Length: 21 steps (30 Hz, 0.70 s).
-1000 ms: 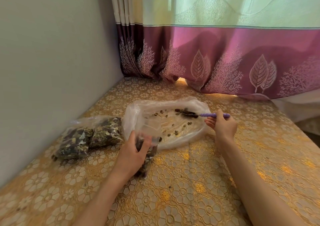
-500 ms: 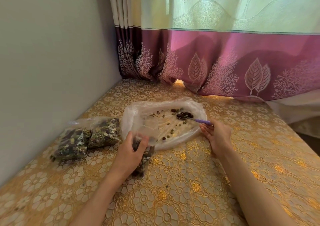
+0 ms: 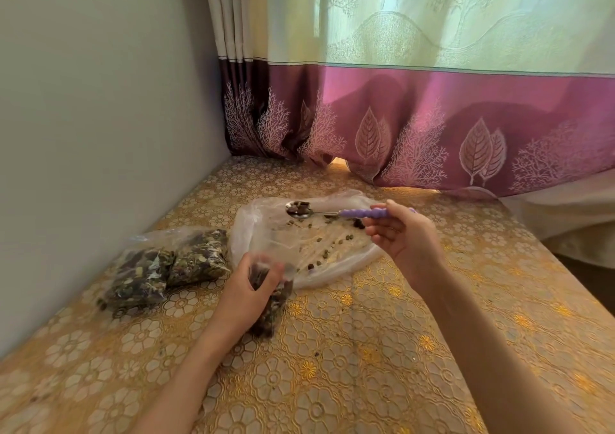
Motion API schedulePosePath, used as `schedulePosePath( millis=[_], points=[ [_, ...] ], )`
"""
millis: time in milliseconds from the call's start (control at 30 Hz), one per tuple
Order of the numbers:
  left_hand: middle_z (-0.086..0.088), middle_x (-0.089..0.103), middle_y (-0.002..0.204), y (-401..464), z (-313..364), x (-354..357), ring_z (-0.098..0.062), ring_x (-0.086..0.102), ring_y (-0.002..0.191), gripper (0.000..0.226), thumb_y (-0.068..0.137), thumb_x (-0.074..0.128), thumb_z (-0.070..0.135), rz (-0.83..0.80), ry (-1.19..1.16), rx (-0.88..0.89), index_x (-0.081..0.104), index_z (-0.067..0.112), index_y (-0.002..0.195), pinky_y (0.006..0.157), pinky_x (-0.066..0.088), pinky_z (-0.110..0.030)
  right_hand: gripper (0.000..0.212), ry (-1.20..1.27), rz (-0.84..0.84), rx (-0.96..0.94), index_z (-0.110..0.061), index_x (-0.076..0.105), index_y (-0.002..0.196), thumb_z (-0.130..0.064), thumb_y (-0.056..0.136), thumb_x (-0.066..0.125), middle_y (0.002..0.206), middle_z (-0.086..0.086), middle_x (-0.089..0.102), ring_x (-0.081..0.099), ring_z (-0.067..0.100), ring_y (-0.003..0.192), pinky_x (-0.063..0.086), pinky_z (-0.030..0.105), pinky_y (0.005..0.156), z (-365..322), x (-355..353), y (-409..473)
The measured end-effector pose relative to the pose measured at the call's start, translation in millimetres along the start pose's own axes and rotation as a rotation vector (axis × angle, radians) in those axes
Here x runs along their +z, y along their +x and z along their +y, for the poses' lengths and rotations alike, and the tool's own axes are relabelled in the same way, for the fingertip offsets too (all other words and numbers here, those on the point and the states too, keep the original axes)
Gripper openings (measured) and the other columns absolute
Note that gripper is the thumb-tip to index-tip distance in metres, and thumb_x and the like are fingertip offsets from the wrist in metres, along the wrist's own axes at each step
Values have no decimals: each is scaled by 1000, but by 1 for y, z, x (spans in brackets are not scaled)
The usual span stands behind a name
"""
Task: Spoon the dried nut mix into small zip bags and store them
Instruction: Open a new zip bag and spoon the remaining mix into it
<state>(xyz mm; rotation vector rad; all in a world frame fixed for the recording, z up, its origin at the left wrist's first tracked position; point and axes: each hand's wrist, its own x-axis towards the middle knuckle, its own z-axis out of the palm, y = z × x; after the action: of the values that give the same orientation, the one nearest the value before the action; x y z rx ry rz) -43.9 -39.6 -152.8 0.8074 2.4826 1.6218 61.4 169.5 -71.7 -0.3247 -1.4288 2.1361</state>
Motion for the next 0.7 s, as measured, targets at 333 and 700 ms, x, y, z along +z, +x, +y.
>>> schedulePosePath(
  millis=[333, 700],
  points=[
    [4, 67, 90, -3, 5, -2, 9, 61, 78, 46, 63, 56, 66, 14, -180, 11, 53, 34, 96, 60, 43, -6, 16, -329, -282, -133, 0, 64, 96, -2, 94, 49, 83, 20, 67, 65, 23, 68, 52, 24, 58, -8, 16, -18],
    [-1, 68, 88, -3, 3, -2, -4, 63, 82, 38, 71, 57, 58, 50, -138, 54, 52, 32, 98, 64, 41, -10, 24, -143, 210, -139, -3, 63, 80, -14, 96, 49, 64, 3, 70, 61, 12, 56, 51, 19, 53, 6, -12, 2]
  ],
)
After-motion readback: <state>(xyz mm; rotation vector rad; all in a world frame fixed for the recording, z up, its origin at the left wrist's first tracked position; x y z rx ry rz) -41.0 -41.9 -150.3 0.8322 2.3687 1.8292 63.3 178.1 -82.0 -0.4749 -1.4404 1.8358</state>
